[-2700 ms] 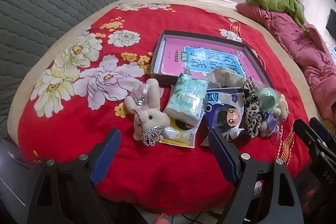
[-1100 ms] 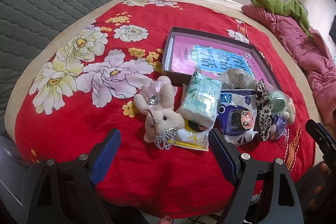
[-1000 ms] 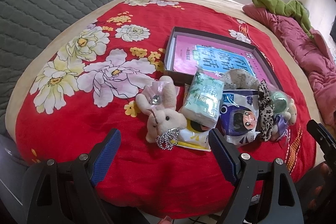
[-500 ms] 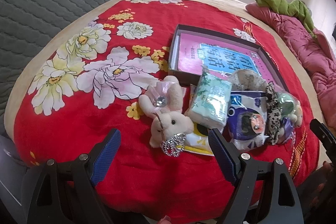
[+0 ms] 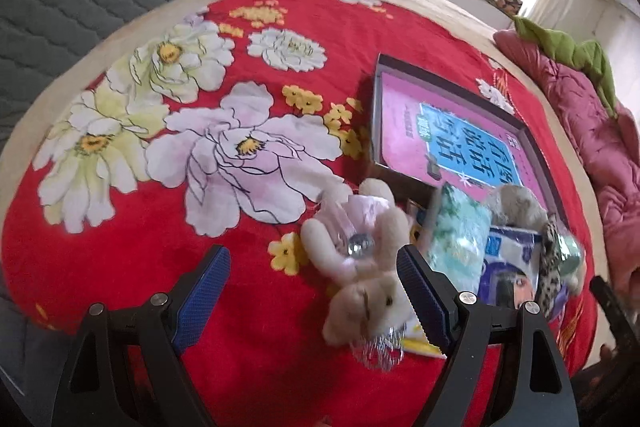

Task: Organize soft objects
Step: 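Close the left tool on the white bunny plush while the right tool grasps the cream bear plush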

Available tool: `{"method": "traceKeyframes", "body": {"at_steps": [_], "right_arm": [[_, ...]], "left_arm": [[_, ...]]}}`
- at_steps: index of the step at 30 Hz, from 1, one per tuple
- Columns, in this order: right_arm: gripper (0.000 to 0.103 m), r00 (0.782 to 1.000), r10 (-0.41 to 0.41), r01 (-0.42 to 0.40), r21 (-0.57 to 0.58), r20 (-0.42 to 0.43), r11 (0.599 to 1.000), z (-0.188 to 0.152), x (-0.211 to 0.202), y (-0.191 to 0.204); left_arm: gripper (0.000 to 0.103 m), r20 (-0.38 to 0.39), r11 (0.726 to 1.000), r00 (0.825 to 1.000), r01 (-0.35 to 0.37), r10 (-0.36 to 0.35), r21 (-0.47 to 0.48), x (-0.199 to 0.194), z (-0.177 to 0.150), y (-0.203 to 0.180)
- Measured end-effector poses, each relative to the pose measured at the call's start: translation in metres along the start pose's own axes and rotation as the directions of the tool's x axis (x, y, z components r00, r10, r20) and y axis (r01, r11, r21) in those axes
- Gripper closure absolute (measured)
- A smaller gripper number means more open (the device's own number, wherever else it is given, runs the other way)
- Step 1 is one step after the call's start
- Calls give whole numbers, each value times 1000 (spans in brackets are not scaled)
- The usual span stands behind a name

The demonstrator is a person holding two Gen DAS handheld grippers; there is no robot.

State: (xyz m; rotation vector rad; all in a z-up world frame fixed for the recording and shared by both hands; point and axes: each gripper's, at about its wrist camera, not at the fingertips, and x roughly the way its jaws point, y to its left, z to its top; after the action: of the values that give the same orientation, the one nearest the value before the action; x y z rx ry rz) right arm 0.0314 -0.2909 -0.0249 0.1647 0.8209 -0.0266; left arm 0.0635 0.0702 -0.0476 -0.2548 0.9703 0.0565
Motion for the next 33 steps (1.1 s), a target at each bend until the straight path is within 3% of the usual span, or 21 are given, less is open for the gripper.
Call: {"method": "traceKeyframes", "body": {"at_steps": [8, 14, 16, 21, 22, 23, 26, 31, 33], "right_arm": [[21, 997, -4, 6, 36, -73, 999, -1, 20, -16], [26, 996, 42, -41, 22, -81, 999, 3, 35, -10], [36, 991, 89, -85, 35, -100, 996, 3, 42, -10], [45, 982, 160, -150, 97, -104, 984, 3, 47, -20], [55, 980, 172, -160, 116, -104, 980, 3, 48, -23], [59, 978, 184, -169, 137, -103, 976, 5, 49, -27], [59, 973, 206, -188, 165, -104, 968, 5, 50, -34], [60, 984, 169, -162, 111, -51, 980, 12, 33, -32], [60, 989, 146, -144, 91, -14, 985, 17, 22, -32]], "left_arm": [[17, -135, 999, 990, 36, -37, -12, 41, -2, -10], [18, -128, 997, 989, 72, -75, -29, 51, 2, -10], [30, -128, 995, 987, 94, -98, -39, 54, 5, -9], [55, -137, 980, 971, 188, -194, -61, 57, 11, -11], [56, -137, 976, 967, 207, -216, -71, 59, 12, -10], [57, -136, 970, 962, 228, -237, -80, 60, 12, -10], [62, -133, 961, 954, 258, -269, -94, 60, 12, -9], [63, -94, 939, 942, 306, -323, -159, 53, 10, 2], [63, -77, 942, 946, 299, -313, -152, 47, 10, 5]]}}
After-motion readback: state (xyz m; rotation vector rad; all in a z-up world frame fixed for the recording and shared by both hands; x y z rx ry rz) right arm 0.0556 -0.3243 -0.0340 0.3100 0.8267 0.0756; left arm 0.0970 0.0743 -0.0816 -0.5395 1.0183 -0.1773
